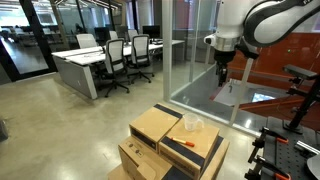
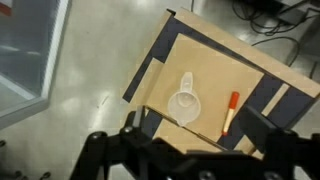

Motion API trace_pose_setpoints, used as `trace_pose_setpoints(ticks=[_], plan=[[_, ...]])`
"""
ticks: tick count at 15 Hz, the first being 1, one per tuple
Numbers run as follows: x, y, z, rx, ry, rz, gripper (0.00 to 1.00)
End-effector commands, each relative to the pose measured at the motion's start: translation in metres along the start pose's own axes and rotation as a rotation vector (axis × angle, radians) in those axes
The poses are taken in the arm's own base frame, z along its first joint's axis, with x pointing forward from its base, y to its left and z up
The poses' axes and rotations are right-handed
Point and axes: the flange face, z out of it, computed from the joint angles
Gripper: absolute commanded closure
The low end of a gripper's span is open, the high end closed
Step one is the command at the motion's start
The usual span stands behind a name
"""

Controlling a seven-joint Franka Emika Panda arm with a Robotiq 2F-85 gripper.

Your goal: Put the marker inside the cup

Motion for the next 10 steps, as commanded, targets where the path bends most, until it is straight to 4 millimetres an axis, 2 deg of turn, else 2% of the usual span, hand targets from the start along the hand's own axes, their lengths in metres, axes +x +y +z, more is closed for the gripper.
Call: trace_pose_setpoints(ticks=[1, 10], plan=[[0.0012, -0.0041, 0.0026, -0.017, 0.004, -0.029, 0.0], [0.0002, -0.0043, 0.0016, -0.005, -0.007, -0.02, 0.0]])
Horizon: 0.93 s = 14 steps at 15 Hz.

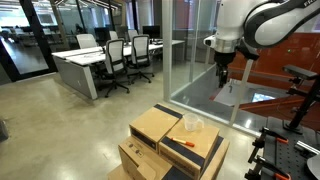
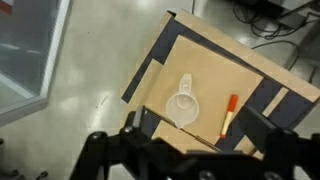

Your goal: Put the marker inside the cup

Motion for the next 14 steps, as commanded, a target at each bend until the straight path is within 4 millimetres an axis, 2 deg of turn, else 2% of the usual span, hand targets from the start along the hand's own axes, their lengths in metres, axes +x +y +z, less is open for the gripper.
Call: trace_pose_setpoints(ticks=[1, 4, 10, 14], plan=[[0.0, 0.0, -0.001, 0.001, -0.001, 0.0, 0.0], [0.004, -0.001, 0.004, 0.009, -0.005, 0.003, 0.0], [0.033, -0.018, 0.029, 0.021, -0.024, -0.051, 0.0], [0.052, -0.028, 0.039, 0.027, -0.03, -0.09, 0.0]])
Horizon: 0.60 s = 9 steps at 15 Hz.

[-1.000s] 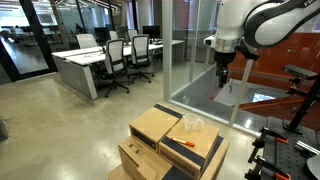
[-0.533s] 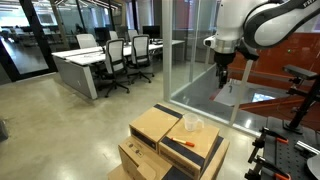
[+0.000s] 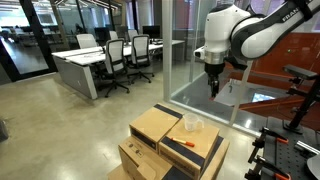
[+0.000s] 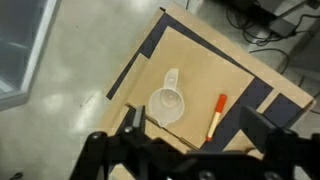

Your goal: Put the marker inside the cup

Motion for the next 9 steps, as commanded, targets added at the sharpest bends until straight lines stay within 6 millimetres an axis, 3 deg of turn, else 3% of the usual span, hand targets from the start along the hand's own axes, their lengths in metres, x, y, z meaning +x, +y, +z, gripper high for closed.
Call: trace_pose_setpoints(ticks=[1, 7, 8, 9], plan=[[0.018, -0.001, 0.007, -0.002, -0.004, -0.02, 0.0], [0.039, -0.005, 0.03, 0.003, 0.011, -0.05, 0.0], [0.027, -0.007, 0.023, 0.015, 0.001, -0.039, 0.0], [0.031, -0.007, 0.027, 0.017, 0.003, -0.043, 0.0]])
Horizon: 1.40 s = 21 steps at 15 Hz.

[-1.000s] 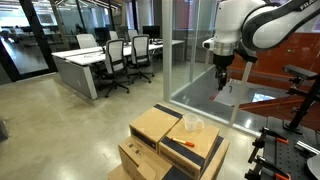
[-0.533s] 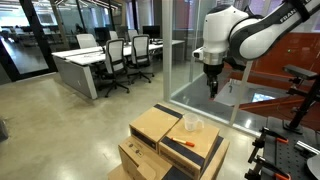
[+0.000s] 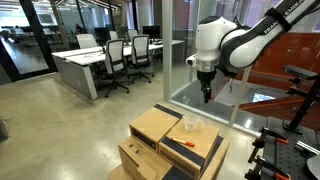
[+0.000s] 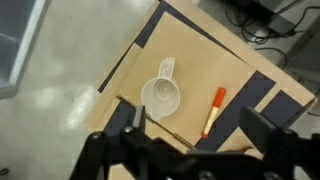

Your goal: Put the marker inside the cup

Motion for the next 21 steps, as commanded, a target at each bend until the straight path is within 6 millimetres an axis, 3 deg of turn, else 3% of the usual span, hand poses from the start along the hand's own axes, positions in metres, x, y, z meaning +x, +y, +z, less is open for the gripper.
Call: trace_pose_setpoints(ticks=[1, 11, 18, 19, 21], plan=[[0.003, 0.0, 0.002, 0.002, -0.002, -0.002, 0.0], [0.004, 0.0, 0.004, 0.003, -0.005, 0.0, 0.0], [-0.016, -0.041, 0.03, 0.021, -0.04, -0.042, 0.0], [-0.012, -0.034, 0.03, 0.035, -0.06, -0.042, 0.0], [-0.015, -0.041, 0.033, 0.039, -0.061, -0.048, 0.0]])
